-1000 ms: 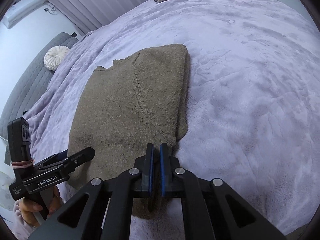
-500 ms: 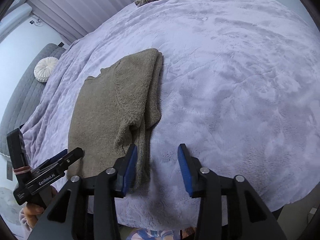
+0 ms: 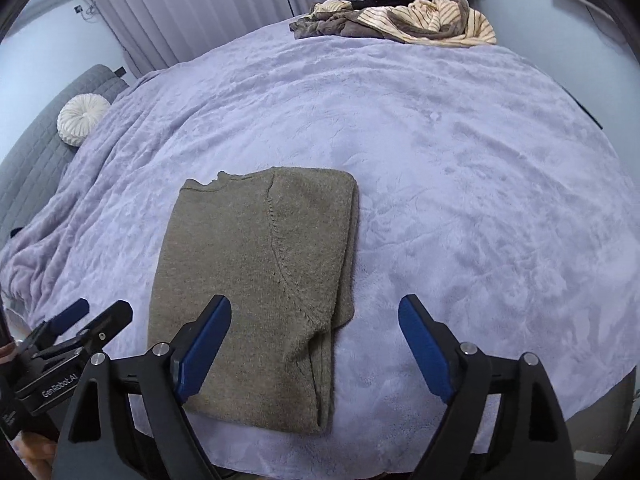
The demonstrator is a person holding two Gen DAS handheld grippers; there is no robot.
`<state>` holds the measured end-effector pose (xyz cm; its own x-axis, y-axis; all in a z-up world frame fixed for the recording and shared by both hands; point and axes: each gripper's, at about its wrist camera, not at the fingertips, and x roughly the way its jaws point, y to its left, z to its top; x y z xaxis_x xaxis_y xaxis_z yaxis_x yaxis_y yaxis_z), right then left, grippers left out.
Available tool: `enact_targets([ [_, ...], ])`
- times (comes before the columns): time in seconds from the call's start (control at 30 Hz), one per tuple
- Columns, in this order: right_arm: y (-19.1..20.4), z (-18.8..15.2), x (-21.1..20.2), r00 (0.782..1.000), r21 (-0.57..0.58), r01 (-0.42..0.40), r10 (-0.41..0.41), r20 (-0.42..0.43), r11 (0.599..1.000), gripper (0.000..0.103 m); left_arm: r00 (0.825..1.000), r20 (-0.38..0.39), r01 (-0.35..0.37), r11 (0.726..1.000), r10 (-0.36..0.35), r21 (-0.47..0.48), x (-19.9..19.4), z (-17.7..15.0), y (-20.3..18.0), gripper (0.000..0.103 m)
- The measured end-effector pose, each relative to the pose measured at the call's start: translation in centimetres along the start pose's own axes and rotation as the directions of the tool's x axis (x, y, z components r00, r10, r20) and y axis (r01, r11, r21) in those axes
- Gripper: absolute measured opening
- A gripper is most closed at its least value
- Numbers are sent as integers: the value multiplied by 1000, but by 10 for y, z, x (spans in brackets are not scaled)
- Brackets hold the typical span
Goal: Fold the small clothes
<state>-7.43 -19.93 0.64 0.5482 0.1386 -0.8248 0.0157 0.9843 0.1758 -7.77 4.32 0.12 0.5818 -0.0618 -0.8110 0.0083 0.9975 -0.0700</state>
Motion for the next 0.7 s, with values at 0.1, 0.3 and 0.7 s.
enact_targets([
  [0.1,11,2,0,999,-36,50,-49,11,998,88,1000,19,-16,1000,16,12,-3,-2,-6,103],
  [0.3,15,2,-1,996,-25,87,-87,9,996,88,997,19,-73,997,72,7,-3,-6,-9,103],
  [0.7,19,1,1,994,-28,110,-109,4,994,88,996,-4,-92,995,93,35,2,-7,-11,103],
])
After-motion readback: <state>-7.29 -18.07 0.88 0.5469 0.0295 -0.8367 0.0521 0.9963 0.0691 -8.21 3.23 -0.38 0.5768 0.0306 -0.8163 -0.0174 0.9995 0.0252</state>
